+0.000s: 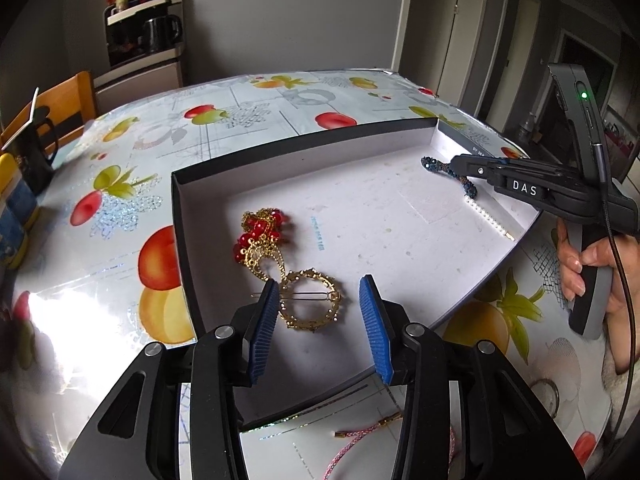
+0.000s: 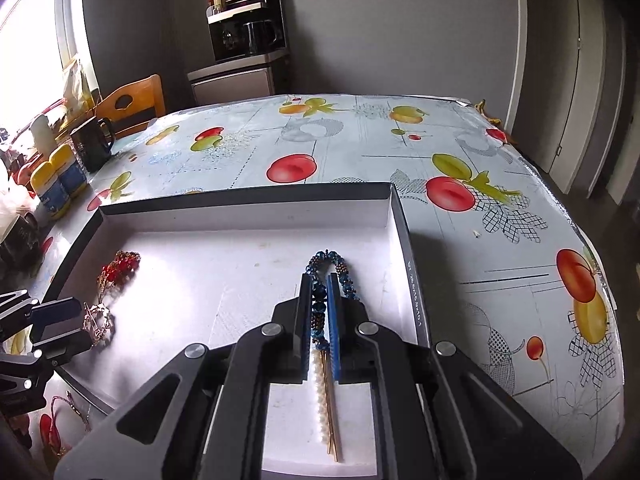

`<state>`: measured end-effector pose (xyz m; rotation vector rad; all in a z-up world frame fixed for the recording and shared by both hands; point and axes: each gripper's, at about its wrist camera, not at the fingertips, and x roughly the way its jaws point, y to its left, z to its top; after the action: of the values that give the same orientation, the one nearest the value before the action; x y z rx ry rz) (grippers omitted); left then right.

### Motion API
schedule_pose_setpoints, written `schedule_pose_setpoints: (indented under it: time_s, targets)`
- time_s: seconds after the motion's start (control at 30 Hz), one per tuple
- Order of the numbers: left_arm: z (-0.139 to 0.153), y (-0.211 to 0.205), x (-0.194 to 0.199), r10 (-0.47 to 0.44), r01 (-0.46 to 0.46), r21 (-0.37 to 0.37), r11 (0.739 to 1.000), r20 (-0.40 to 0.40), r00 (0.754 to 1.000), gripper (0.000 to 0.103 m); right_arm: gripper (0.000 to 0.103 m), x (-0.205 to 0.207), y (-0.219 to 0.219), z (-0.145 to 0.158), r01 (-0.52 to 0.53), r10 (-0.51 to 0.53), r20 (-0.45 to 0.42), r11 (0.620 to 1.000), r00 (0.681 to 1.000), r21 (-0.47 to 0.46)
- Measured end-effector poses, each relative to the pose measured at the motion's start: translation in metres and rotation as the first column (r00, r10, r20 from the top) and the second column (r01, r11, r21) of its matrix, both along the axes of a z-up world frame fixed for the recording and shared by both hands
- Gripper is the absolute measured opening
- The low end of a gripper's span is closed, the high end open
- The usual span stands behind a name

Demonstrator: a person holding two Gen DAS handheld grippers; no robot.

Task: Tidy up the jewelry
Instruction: 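Carry the blue bracelet and gold ring clip with both tools into the box, then open both tools to drop the bracelet and clip inside the box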

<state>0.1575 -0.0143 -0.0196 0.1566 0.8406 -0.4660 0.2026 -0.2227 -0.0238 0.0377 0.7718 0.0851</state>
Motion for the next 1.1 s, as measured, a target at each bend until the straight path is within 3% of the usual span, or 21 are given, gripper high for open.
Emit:
schedule_pose_setpoints:
  time_s: [0.27, 0.33, 0.37, 0.47, 0.63, 0.7, 0.8, 0.93, 1.1]
  targets:
    - [0.001, -0.001, -0.003, 0.004, -0.004, 0.019, 1.000, 0.029, 1.000, 0.048, 0.009, 0.001, -0.003, 0.000, -0.002, 0.002, 0.000, 1.000, 1.000, 0.014]
    - [0.001, -0.001, -0.003, 0.007, -0.009, 0.030, 1.000, 0.042, 0.999, 0.051, 0.019, -0.001, -0.003, 0.001, -0.002, 0.002, 0.014, 1.000, 1.000, 0.013]
    - [0.001, -0.001, -0.003, 0.008, -0.010, 0.035, 0.999, 0.048, 0.999, 0.052, 0.029, -0.002, -0.002, 0.003, -0.001, 0.001, 0.024, 1.000, 1.000, 0.010]
    - [0.001, -0.001, -0.004, 0.008, -0.010, 0.036, 0.999, 0.059, 0.998, 0.053, 0.033, -0.005, -0.001, 0.007, -0.006, 0.006, 0.055, 1.000, 0.998, 0.003]
    - [0.002, 0.001, -0.005, 0.015, -0.018, 0.039, 0.999, 0.081, 0.997, 0.057, 0.052, -0.008, -0.001, 0.011, -0.003, 0.003, 0.082, 1.000, 0.997, 0.000]
    - [0.004, 0.002, -0.006, 0.024, -0.027, 0.034, 0.999, 0.098, 0.995, 0.066, 0.068, -0.011, -0.002, 0.013, -0.001, 0.000, 0.094, 1.000, 0.996, 0.006]
    - [0.009, 0.003, -0.010, 0.028, -0.032, 0.029, 0.999, 0.135, 0.991, 0.075, 0.084, -0.015, -0.003, 0.019, -0.004, 0.001, 0.116, 1.000, 0.993, 0.019]
    - [0.016, 0.003, -0.016, 0.040, -0.046, 0.028, 0.999, 0.187, 0.982, 0.083, 0.096, -0.024, 0.002, 0.029, -0.020, 0.018, 0.145, 1.000, 0.989, 0.014]
    - [0.022, 0.006, -0.019, 0.057, -0.064, 0.029, 0.998, 0.216, 0.975, 0.086, 0.097, -0.044, 0.003, 0.057, -0.014, 0.013, 0.213, 1.000, 0.977, 0.005]
